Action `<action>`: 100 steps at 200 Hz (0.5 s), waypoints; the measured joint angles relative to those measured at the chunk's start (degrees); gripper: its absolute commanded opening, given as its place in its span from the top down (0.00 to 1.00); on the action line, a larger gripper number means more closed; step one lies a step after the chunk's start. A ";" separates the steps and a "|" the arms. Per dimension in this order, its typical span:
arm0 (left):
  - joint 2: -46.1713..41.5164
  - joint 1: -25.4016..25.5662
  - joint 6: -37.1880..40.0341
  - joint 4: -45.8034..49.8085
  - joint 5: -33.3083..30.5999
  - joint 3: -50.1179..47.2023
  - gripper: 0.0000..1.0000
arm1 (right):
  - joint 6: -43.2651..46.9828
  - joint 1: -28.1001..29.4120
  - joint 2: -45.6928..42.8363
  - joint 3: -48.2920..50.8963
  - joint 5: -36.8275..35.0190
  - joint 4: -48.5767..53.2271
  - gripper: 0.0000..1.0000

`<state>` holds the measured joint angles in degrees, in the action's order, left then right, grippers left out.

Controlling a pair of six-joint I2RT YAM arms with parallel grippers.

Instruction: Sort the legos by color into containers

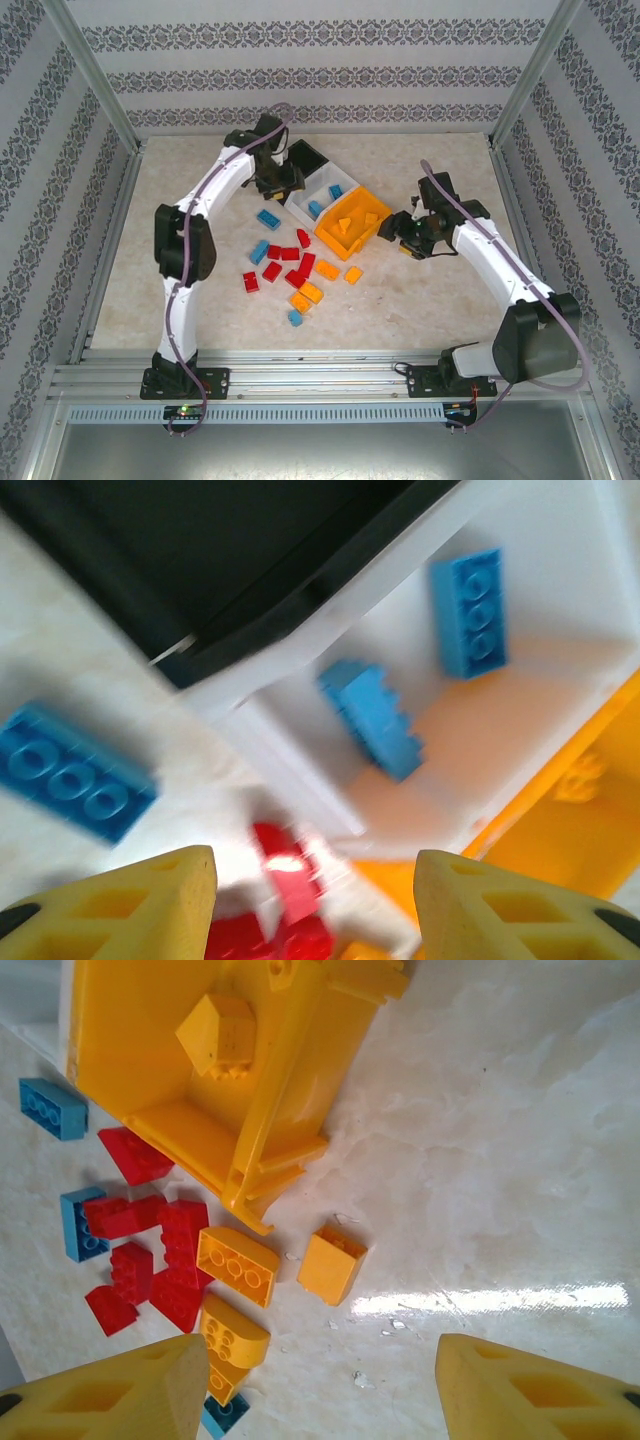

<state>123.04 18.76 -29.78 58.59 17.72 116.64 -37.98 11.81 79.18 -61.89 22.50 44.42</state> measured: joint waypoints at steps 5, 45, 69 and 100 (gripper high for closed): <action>-1.64 0.00 0.59 0.02 -0.70 -2.49 0.45 | 0.52 0.28 0.50 -0.13 0.28 0.24 0.37; -12.66 0.00 1.77 -1.44 -3.23 -23.47 0.45 | 5.90 5.66 5.77 -1.79 0.85 2.97 0.37; -15.91 0.00 1.31 -3.13 -3.52 -32.68 0.45 | 8.85 10.34 9.33 -3.15 -0.63 5.18 0.36; -17.68 0.00 1.07 -4.13 -4.52 -37.94 0.45 | 11.87 15.28 13.49 -5.79 -2.89 7.02 0.36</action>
<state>105.36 18.76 -28.71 54.46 13.19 78.70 -26.11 27.09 92.66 -67.68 19.62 51.44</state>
